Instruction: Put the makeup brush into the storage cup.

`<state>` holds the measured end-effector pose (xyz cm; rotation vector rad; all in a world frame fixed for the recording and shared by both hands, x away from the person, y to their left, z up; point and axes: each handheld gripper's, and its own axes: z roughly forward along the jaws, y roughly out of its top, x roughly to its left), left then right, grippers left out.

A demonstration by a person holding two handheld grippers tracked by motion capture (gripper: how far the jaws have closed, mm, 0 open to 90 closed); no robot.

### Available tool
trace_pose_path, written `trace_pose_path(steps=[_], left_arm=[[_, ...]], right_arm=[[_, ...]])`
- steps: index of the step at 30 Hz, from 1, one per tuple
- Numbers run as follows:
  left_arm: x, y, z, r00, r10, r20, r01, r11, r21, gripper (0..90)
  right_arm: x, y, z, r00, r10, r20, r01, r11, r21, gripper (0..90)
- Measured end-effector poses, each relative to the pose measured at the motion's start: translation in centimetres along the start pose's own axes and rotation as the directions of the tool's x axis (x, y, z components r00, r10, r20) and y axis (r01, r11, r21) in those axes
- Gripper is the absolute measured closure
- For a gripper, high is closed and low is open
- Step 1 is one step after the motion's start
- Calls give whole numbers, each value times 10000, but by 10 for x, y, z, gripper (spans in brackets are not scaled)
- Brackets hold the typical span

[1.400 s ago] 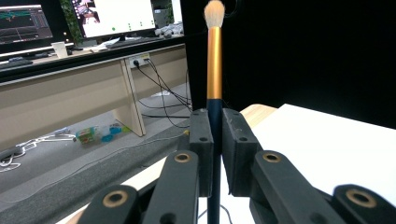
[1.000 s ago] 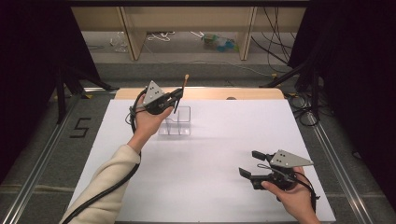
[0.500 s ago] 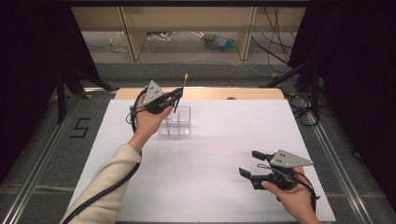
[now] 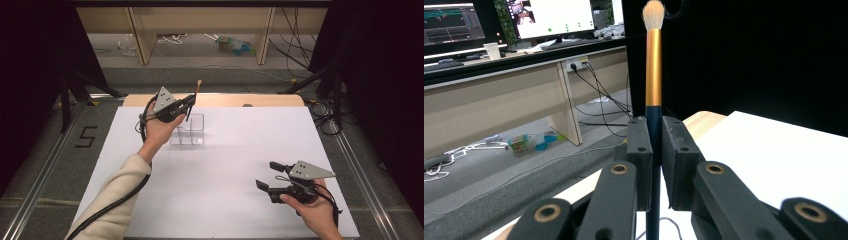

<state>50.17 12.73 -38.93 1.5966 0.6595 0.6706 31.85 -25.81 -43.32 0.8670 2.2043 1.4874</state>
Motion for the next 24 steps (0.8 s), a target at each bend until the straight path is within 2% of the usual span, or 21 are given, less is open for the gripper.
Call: trace_pose_path(steps=[24], left_arm=[[3, -6, 0, 10000, -47, -41, 47, 9999, 142, 831]], right_arm=[[0, 0, 0, 10000, -42, 18, 42, 10000, 16, 216]])
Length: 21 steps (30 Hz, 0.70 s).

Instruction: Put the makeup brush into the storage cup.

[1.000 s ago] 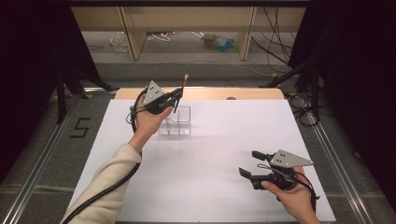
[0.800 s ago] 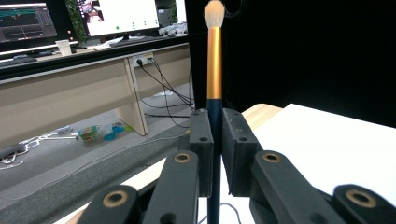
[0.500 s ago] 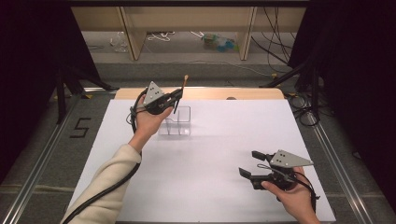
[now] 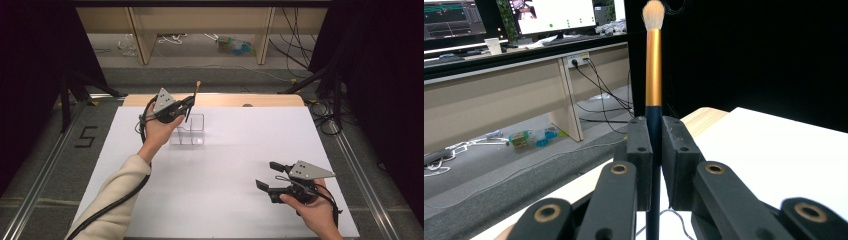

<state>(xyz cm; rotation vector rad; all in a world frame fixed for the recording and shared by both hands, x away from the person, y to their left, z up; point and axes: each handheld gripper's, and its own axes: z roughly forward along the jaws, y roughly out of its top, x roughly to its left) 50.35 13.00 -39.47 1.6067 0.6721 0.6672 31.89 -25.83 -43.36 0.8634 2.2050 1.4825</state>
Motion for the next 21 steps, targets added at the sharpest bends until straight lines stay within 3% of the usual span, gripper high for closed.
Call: trace_pose_path(steps=[6, 7, 15, 16, 21], left_arm=[[0, -2, 0, 10000, -32, -7, 32, 10000, 24, 831], [0, -2, 0, 10000, -33, 2, 33, 10000, 17, 831], [1, -4, 0, 10000, -33, 10, 33, 10000, 58, 830], [1, -4, 0, 10000, -29, 4, 29, 10000, 64, 831], [1, -5, 0, 10000, -62, 3, 62, 10000, 66, 831]], right_arm=[[0, 0, 0, 10000, -23, -28, 23, 10000, -10, 216], [0, -1, 3, 9999, 3, -140, -8, 9994, -355, 216], [0, -1, 3, 10000, 6, -83, -9, 9995, -301, 216], [1, -1, 2, 9997, 209, -153, -211, 9997, -152, 216], [0, -1, 3, 10000, 11, -87, -13, 9995, -300, 216]])
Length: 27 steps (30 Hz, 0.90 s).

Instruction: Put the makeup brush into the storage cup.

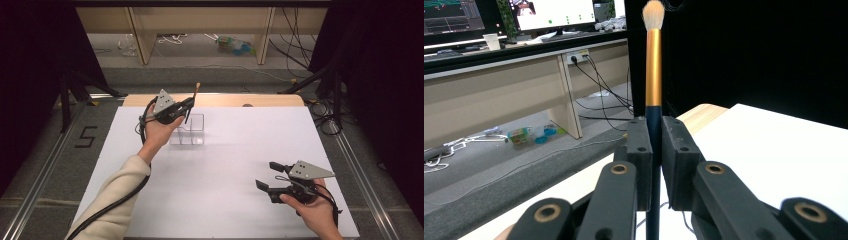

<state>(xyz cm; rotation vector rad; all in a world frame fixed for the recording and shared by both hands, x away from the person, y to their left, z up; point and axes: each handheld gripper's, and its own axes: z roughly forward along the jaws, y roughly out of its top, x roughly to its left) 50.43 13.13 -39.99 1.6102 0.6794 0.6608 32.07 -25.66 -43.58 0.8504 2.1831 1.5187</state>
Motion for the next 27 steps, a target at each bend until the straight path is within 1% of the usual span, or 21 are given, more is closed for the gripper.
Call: trace_pose_path(steps=[2, 3, 4, 5, 7, 13, 14, 17, 27], left_arm=[[0, 0, 0, 10000, -2, 4, 2, 10000, 0, 831], [0, -1, 0, 10000, 3, 0, -3, 10000, 8, 831], [1, -1, 0, 10000, 18, -11, -18, 10000, 28, 831], [1, -1, 0, 10000, 14, -11, -14, 10000, 49, 831], [1, -2, 0, 10000, 2, -10, -2, 10000, 66, 831], [0, -3, 0, 10000, -17, -17, 17, 10000, 71, 831], [0, -3, 0, 10000, -33, -16, 33, 10000, 68, 831], [1, -4, 0, 10000, 6, -45, -5, 9999, 134, 831], [2, -6, 0, 9999, -81, -66, 82, 9999, 138, 831]], right_arm=[[1, 0, -1, 9998, 202, -59, -201, 9997, 143, 217], [1, 0, -1, 9998, 210, -60, -209, 9997, 149, 216], [1, 0, -1, 9998, 179, -49, -178, 9997, 135, 216], [0, 0, 0, 10000, 30, -27, -30, 10000, 44, 216], [0, 0, 0, 10000, -23, 19, 23, 10000, 11, 216], [0, 0, 0, 10000, 17, -12, -17, 10000, 44, 216], [0, 0, -1, 10000, 25, -43, -24, 9999, 150, 216], [0, 0, -1, 10000, 17, -35, -16, 9999, 139, 216], [1, 0, -1, 10000, 59, -43, -59, 9998, 179, 216]])
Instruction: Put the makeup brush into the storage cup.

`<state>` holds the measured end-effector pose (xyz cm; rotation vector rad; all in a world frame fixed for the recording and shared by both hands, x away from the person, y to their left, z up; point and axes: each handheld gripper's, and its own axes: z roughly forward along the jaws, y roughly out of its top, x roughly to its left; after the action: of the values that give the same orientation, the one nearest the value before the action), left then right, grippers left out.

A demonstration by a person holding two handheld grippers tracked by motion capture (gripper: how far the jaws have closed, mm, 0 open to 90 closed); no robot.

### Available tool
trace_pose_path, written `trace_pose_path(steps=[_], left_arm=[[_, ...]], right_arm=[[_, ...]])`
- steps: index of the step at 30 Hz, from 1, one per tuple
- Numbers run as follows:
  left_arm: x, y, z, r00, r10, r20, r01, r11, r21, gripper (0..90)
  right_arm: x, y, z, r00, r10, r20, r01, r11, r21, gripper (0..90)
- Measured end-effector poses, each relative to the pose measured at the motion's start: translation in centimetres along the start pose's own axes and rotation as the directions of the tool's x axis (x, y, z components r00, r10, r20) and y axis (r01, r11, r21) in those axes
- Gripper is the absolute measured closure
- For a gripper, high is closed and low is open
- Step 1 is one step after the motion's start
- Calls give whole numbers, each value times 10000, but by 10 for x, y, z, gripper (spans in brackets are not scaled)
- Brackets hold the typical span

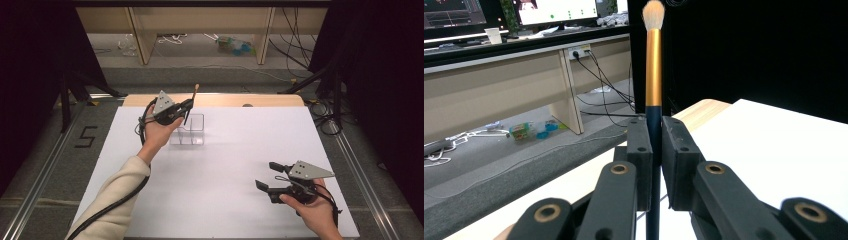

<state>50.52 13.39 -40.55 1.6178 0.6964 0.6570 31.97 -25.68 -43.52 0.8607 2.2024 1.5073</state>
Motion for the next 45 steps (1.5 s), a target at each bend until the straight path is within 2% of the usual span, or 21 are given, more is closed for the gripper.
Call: trace_pose_path(steps=[45], left_arm=[[0, -8, -1, 10000, 27, -35, -26, 9996, 265, 830]], right_arm=[[0, 0, 1, 10000, 18, -24, -18, 10000, -7, 217]])
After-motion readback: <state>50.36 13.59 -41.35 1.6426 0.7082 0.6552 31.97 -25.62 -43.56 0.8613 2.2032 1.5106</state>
